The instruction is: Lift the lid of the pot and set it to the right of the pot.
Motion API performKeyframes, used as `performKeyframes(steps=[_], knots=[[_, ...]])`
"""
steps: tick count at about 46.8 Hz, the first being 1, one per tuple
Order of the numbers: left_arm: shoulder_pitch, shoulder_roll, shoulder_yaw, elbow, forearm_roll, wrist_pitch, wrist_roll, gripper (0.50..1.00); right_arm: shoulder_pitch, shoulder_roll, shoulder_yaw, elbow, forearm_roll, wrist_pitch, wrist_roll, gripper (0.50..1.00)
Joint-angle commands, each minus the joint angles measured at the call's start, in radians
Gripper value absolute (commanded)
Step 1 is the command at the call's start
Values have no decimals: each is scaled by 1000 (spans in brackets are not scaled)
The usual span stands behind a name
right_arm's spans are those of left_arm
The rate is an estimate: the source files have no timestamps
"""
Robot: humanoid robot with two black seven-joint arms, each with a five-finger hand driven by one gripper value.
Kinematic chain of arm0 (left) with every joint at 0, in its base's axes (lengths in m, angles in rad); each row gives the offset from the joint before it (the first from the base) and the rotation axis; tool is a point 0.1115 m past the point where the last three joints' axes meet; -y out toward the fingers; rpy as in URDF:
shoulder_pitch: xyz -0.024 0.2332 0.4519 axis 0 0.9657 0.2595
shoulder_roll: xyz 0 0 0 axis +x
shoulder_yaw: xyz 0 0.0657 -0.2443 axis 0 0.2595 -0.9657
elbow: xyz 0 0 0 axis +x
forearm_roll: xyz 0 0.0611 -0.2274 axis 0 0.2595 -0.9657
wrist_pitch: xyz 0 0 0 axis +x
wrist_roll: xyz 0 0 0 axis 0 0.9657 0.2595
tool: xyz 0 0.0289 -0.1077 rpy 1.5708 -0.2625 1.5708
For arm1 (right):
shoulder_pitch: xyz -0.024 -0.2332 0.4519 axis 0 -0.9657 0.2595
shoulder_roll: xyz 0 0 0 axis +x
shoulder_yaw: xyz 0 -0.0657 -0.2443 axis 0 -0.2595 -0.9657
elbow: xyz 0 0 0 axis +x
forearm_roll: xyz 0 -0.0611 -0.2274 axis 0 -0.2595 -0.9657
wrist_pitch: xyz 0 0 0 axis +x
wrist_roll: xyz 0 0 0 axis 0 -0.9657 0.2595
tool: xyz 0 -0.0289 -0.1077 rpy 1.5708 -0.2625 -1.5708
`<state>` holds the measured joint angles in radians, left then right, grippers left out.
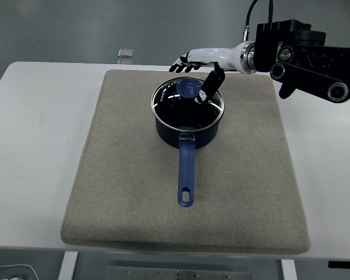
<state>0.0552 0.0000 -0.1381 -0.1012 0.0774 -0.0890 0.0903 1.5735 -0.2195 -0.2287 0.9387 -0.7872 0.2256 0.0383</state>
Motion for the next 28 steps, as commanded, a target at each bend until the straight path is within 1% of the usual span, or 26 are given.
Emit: performKeyframes(steps=[1,8,11,14,19,25,28], knots=[[0,0,0,0,-1,0,0,1000,-7,0,-1,-1,-3,-5,0,919],[0,0,0,0,1,0,-1,1000,-20,0,-1,-9,-21,-8,0,913],[0,0,0,0,1,0,0,1000,-18,0,-1,-9,-21,-8,0,901],[0,0,0,0,-1,0,0,1000,-16,0,0,-9,-21,-9,0,866],[0,0,0,0,1,0,0,1000,-15,0,2,-9,-20,-8,0,838],[0,0,0,0,-1,0,0,1000,-13,22,2,-9,-20,-8,0,836],[0,0,0,0,1,0,-1,1000,-13,22,2,-11,-20,-8,0,836]])
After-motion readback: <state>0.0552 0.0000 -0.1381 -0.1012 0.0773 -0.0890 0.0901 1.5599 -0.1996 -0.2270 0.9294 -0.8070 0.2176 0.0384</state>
